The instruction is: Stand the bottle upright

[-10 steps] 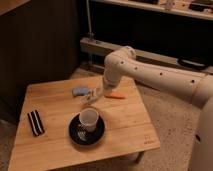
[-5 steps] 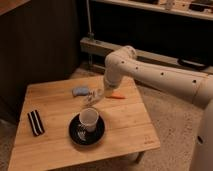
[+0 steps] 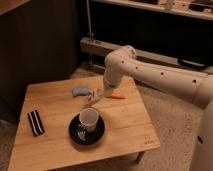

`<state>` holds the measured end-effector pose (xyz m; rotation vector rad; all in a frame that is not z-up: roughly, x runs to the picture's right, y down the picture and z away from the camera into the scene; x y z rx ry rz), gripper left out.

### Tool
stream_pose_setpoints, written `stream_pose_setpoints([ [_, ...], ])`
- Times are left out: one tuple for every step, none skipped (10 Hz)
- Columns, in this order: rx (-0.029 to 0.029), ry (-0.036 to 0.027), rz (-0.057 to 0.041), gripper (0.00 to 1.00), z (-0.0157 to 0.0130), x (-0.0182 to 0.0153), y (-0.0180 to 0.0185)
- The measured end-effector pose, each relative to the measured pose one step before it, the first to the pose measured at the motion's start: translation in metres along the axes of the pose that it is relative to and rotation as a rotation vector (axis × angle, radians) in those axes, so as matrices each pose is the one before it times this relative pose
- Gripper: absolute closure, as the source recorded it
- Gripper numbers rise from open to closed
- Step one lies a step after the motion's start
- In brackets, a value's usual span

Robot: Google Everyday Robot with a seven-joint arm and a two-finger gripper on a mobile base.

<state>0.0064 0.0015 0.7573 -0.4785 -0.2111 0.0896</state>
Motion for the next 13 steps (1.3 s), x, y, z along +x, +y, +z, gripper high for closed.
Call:
stream_pose_setpoints([
  [-0.00031,0.00131,-0.00191,0.83,-0.00017,-0.0007,-0.00006],
  [-0.00019,0.00098,-0.00019,0.83,0.00021,0.00039,0.0001],
  [-0.0006,0.00064,-0.00042,0.83,0.00005,0.00006,0.00025],
  [-0.0021,0.00124,-0.00212,0.83,0.00083,-0.00075,0.0004],
  [-0.00173,0.00133,-0.00104,0.83,0.00048,-0.00025,0.00028],
  [-0.00034,0.00115,-0.00024,0.83,0.00005,0.00027,0.00005],
  [-0.00075,0.00062,-0.00066,0.83,0.00016,-0.00027,0.00011],
  [-0.00082,0.00048,-0.00084,0.83,0.00015,-0.00037,0.00017],
  [-0.00187,0.00091,0.00034,0.83,0.00117,0.00055,0.00032],
  [-0.00123,-0.00022,-0.0004,0.83,0.00058,-0.0003,0.00022],
  [-0.00106,0.00031,-0.00008,0.83,0.00034,-0.00004,0.00017],
  [-0.00118,0.00036,-0.00015,0.83,0.00035,-0.00009,0.00013],
  [-0.00081,0.00038,-0.00074,0.83,0.00021,-0.00014,0.00017],
])
